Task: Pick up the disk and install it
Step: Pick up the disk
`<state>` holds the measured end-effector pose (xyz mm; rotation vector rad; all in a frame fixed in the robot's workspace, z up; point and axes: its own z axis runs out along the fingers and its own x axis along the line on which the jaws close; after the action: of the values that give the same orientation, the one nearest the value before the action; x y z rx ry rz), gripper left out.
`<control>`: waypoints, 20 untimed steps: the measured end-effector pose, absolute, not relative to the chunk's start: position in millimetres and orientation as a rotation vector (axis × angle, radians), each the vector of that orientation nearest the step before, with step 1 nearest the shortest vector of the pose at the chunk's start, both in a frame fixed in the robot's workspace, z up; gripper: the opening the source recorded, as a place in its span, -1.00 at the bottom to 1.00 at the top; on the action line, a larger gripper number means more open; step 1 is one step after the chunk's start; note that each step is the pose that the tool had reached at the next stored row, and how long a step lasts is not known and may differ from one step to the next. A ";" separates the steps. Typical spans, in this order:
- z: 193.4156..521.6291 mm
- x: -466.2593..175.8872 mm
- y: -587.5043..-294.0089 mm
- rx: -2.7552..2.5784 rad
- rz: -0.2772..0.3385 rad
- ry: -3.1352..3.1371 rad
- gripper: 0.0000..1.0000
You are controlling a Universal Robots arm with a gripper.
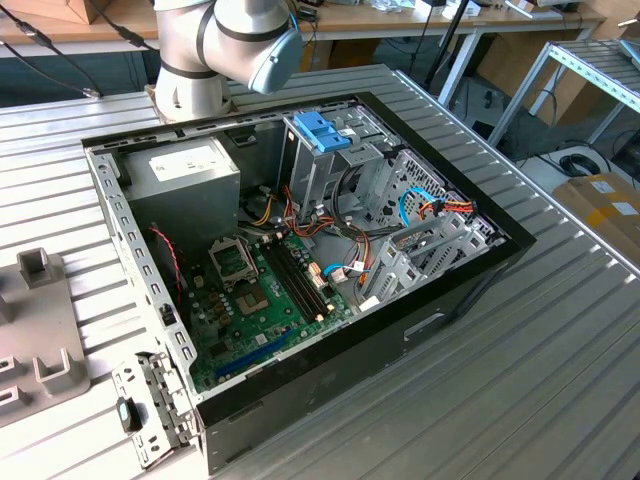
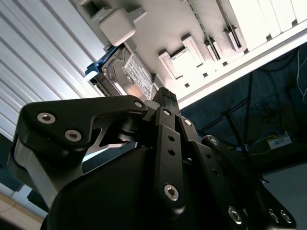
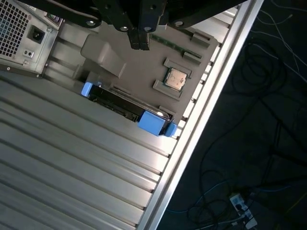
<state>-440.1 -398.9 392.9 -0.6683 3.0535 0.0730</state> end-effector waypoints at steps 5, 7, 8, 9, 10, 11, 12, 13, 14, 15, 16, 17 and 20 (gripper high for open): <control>392.9 -440.1 -399.0 -0.702 0.073 3.046 -0.79; 392.9 -440.1 -398.9 -0.721 0.073 3.042 -0.79; 392.9 -440.1 -398.9 -0.729 0.074 3.040 -0.79; 392.9 -440.1 -398.9 -0.735 0.074 3.039 -0.79; 392.9 -440.1 -398.9 -0.739 0.074 3.038 -0.79; 392.8 -440.1 -398.9 -0.750 0.074 3.036 -0.79; 392.9 -440.1 -398.9 -0.758 0.074 3.034 -0.79; 392.8 -440.1 -398.9 -0.765 0.074 3.032 -0.79; 392.9 -440.1 -398.9 -0.770 0.074 3.031 -0.79; 392.8 -440.1 -398.9 -0.776 0.074 3.030 -0.79; 392.8 -440.1 -398.9 -0.781 0.074 3.028 -0.79; 392.9 -440.1 -398.9 -0.788 0.074 3.027 -0.79; 392.9 -440.1 -398.9 -0.803 0.074 3.023 -0.79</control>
<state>-440.1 -398.9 392.9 -0.8034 3.0229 0.0741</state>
